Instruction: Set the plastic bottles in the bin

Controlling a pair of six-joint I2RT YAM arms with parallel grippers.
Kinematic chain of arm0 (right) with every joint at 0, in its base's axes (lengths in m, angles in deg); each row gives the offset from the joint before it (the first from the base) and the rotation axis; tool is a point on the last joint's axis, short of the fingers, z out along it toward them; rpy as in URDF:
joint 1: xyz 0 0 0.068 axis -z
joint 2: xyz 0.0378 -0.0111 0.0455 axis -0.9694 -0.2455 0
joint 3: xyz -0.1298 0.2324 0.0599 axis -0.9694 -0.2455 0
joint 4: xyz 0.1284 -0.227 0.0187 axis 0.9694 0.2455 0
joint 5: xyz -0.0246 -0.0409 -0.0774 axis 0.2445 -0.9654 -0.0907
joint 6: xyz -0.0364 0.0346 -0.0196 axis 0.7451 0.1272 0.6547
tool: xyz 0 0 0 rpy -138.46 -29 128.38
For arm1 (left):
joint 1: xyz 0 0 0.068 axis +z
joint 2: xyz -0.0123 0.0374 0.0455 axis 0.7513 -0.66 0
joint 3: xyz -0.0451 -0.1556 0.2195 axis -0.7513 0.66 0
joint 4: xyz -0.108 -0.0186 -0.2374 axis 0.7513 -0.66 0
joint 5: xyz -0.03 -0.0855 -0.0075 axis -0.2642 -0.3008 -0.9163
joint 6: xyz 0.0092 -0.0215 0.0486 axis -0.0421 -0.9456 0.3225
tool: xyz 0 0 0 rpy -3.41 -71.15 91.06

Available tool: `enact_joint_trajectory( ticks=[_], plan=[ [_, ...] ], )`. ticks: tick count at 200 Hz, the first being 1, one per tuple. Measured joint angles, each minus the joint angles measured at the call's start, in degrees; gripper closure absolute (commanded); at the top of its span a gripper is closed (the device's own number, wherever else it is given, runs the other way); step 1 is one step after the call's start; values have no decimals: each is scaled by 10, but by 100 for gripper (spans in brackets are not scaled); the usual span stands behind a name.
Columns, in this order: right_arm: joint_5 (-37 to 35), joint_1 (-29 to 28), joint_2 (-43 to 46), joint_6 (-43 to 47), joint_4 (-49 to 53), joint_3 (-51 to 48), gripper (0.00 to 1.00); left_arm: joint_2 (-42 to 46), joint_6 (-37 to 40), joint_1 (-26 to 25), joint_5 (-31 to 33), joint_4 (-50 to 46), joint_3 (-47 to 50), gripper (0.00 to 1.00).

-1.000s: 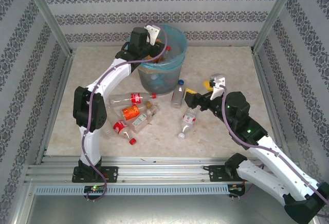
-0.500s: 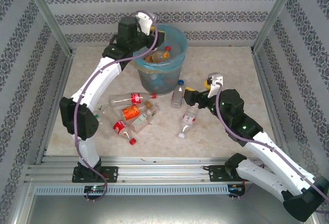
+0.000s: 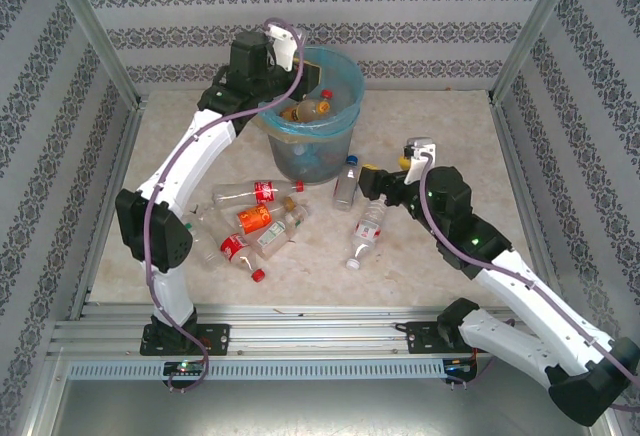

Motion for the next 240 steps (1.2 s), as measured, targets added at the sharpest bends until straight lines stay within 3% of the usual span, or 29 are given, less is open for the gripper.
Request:
enact_joint_trajectory(
  ticks=[22, 60, 101, 126, 135, 182, 207, 240],
  plan=[
    [-27, 0, -36, -21, 75, 32, 8, 40, -5, -1, -5, 7, 61, 67],
    [-38, 0, -112, -84, 203, 41, 7, 195, 35, -40, 9, 86, 280, 65],
    [-27, 14, -192, -148, 237, 27, 6, 315, 72, -84, -15, 197, 447, 57],
    [-17, 22, -248, -170, 230, 27, 4, 352, 110, -87, -36, 196, 491, 52],
    [-14, 25, -266, -175, 227, 27, 3, 366, 126, -90, -42, 190, 502, 46],
    [9, 48, -356, -198, 187, 28, 6, 473, 198, -95, -44, 177, 564, 44],
    [21, 54, -391, -204, 162, 31, 13, 490, 221, -95, -44, 176, 574, 44],
    [57, 66, -421, -202, 139, 33, 29, 482, 223, -95, -48, 176, 575, 43]
  ],
)
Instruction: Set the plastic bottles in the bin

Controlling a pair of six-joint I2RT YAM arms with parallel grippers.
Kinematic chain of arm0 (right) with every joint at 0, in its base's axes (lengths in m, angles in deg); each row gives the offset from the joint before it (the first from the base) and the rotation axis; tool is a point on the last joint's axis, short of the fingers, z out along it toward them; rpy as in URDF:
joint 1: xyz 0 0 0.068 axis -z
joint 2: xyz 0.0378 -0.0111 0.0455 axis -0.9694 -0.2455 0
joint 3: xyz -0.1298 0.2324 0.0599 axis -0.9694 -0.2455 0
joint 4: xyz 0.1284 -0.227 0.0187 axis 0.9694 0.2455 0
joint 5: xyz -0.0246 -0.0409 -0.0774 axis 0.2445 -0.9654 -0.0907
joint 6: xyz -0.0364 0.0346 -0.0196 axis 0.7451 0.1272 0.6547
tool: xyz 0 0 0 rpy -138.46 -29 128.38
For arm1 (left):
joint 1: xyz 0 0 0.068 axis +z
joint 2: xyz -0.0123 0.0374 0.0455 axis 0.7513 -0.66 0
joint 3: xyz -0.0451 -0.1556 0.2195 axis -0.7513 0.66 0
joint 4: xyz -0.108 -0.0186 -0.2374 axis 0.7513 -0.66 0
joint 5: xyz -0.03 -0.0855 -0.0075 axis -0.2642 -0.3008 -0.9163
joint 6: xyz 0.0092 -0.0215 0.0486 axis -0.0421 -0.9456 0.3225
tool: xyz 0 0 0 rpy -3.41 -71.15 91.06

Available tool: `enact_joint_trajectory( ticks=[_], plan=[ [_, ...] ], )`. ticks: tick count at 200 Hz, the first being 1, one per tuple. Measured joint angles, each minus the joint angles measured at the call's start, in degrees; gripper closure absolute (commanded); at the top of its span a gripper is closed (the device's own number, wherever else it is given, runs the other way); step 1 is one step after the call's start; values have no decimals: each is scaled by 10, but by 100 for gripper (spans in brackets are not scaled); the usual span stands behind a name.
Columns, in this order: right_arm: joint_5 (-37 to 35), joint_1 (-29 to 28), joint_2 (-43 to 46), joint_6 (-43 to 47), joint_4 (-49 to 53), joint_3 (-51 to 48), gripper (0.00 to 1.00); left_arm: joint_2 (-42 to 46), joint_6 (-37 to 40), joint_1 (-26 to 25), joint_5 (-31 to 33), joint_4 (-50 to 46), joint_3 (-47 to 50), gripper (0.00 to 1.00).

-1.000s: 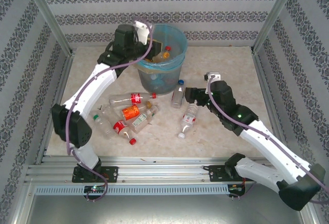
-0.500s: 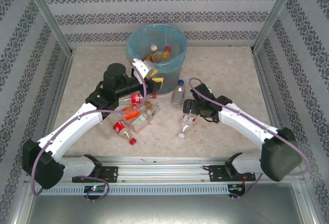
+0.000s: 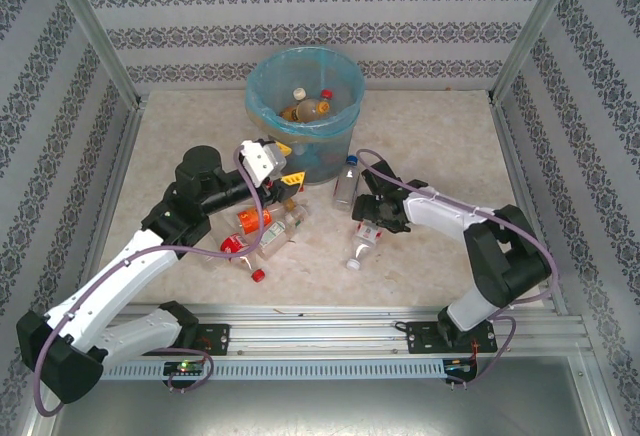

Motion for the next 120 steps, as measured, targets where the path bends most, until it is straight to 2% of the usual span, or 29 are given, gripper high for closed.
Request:
enact_joint_trajectory(
  ticks=[21, 51, 120],
  plan=[
    [10, 7, 2, 0, -6, 0, 38, -1, -5, 0, -12, 0, 0, 43],
    [20, 26, 33, 0, -12, -20, 41, -2, -16, 0, -19, 5, 0, 42],
    [54, 75, 219, 28, -27, -90, 45, -61, -87, 0, 6, 12, -57, 41]
  ],
)
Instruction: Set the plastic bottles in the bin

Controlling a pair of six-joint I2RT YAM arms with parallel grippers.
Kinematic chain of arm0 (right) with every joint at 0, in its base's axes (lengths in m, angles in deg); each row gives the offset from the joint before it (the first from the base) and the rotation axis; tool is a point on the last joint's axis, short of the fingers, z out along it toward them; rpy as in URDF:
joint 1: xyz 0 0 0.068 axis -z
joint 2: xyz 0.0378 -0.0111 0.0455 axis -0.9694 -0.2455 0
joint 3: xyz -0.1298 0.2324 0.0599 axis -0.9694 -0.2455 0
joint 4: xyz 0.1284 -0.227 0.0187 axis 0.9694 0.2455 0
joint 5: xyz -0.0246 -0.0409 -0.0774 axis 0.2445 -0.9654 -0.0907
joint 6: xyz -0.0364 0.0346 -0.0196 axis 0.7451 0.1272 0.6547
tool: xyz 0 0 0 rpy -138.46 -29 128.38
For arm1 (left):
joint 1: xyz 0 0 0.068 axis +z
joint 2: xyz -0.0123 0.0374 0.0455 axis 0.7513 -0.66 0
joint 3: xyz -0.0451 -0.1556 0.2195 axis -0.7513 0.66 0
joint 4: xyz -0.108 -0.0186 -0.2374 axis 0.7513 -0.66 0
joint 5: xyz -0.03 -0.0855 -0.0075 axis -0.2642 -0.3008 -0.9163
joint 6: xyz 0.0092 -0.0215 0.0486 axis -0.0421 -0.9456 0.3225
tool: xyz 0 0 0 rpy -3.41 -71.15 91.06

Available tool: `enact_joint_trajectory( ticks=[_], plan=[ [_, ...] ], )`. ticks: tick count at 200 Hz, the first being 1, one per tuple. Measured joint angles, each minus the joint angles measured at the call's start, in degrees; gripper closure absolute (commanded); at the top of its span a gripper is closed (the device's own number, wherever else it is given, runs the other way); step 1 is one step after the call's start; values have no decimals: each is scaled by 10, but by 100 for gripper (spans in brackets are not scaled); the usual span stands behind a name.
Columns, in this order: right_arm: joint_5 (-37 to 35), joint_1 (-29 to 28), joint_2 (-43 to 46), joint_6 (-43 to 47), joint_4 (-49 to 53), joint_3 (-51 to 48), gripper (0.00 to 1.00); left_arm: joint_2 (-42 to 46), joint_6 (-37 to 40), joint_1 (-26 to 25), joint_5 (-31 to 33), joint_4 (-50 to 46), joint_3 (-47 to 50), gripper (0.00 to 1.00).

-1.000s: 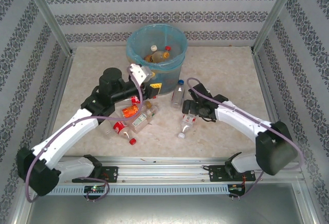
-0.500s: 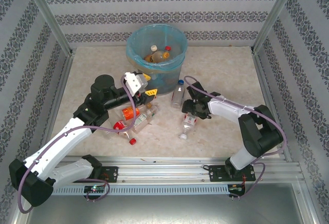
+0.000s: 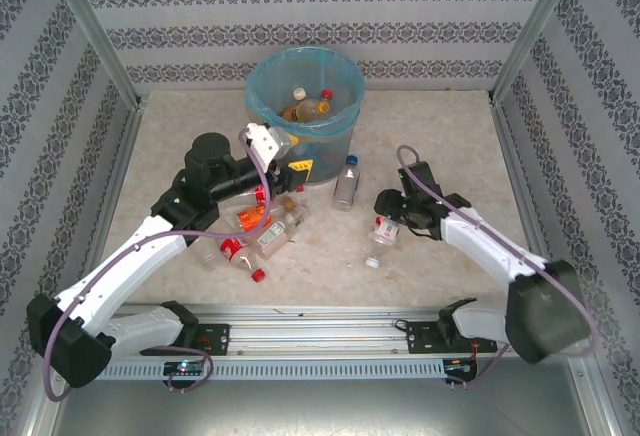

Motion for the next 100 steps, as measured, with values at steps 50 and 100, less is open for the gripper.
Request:
enact_joint_trajectory(
  ticks=[50, 100],
  plan=[
    [68, 23, 209, 35, -82, -39, 46, -32, -59, 0, -5, 40, -13, 41],
    [108, 37, 294, 4, -191, -40, 49, -72, -125, -2, -36, 146, 0, 41]
  ],
)
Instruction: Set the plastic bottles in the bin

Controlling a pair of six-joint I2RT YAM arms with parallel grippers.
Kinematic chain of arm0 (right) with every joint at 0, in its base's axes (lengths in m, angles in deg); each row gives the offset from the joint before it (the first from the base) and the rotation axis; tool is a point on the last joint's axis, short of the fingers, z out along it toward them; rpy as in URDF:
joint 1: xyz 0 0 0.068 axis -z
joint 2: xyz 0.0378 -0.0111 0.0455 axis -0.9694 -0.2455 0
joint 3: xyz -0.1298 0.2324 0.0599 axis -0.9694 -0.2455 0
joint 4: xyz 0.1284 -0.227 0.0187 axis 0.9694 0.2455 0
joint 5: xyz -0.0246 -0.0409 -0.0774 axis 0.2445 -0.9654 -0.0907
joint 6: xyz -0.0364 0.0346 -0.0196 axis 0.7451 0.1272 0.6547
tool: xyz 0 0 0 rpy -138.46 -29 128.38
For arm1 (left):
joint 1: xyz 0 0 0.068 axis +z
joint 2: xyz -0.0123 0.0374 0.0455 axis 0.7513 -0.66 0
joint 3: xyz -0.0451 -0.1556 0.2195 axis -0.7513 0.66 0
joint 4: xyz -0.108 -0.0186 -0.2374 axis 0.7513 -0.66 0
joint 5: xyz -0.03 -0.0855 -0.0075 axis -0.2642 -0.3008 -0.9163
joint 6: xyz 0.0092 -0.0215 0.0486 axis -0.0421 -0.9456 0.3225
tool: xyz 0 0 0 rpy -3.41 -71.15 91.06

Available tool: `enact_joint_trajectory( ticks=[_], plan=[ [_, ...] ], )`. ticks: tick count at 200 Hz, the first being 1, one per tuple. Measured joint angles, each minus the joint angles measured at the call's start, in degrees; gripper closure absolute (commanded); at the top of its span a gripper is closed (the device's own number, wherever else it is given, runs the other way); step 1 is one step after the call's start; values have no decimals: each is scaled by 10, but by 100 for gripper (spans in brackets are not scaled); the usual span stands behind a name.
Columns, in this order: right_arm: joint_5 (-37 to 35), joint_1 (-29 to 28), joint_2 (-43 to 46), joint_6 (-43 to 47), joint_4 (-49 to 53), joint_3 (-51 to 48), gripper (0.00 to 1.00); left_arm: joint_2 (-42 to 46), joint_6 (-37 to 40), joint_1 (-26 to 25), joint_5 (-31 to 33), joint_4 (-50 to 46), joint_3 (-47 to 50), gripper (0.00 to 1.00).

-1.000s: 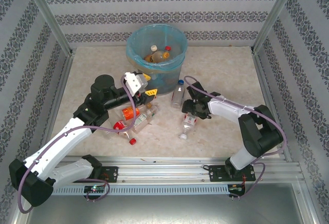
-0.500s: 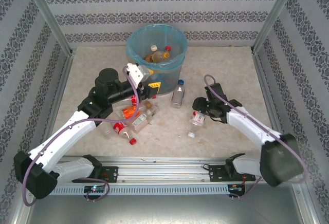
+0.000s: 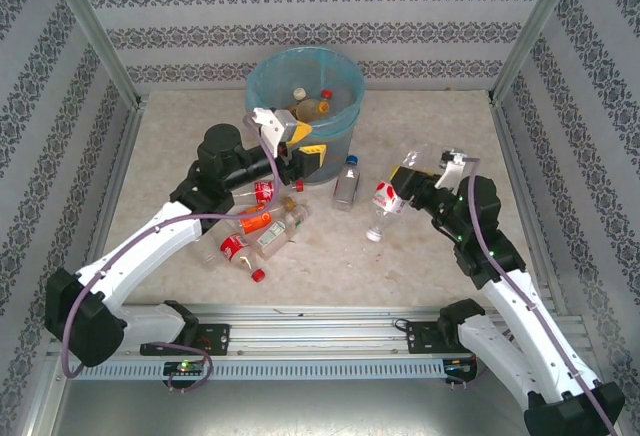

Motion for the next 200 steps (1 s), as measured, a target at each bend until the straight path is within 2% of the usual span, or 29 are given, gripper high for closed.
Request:
enact_joint_trajectory(
  ticks=[45, 121, 160, 200],
  plan=[
    [-34, 0, -13, -93, -87, 9, 51, -13, -70, -15, -2, 101, 22, 39],
    [-169, 0, -29, -253, -196, 7, 53, -55, -143, -82, 60, 229, 72, 40],
    [-219, -1, -38, -317, -219, -5, 53, -103, -172, -108, 82, 289, 77, 51],
    [-249, -9, -45, -332, -222, -6, 54, -141, -207, -111, 83, 354, 77, 58]
  ],
)
